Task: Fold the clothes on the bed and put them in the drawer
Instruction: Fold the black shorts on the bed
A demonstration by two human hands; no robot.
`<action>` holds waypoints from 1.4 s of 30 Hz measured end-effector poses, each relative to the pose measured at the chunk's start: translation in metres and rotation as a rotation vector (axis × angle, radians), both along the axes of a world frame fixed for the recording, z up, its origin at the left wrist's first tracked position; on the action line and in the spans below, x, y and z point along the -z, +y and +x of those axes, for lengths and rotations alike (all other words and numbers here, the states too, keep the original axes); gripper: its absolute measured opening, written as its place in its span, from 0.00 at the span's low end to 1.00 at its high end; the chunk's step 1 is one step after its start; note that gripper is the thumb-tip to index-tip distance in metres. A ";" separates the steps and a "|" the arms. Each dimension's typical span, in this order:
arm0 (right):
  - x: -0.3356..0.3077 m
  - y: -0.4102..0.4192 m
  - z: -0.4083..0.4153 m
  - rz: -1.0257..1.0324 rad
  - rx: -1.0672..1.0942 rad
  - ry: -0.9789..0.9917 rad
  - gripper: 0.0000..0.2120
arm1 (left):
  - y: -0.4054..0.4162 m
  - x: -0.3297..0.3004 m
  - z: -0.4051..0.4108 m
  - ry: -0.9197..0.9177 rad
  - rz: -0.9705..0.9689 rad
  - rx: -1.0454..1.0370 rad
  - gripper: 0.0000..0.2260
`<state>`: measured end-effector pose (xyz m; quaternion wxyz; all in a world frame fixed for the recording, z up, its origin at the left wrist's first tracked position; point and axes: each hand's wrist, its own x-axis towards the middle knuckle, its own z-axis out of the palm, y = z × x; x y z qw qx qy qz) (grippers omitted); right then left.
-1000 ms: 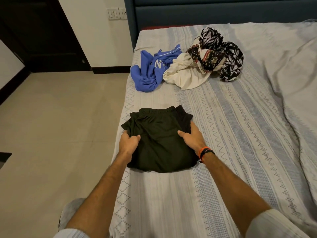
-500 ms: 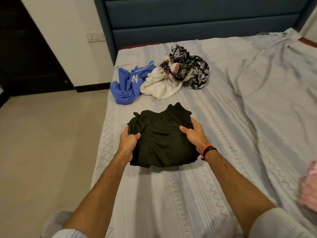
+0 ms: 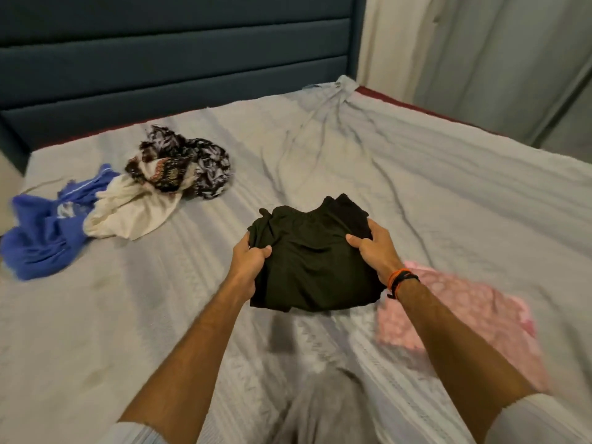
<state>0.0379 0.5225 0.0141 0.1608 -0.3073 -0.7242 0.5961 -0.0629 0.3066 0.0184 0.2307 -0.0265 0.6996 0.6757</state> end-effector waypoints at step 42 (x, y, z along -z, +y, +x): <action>0.067 0.094 0.540 0.663 0.642 -0.769 0.36 | 0.222 0.074 0.408 0.795 -0.662 1.109 0.35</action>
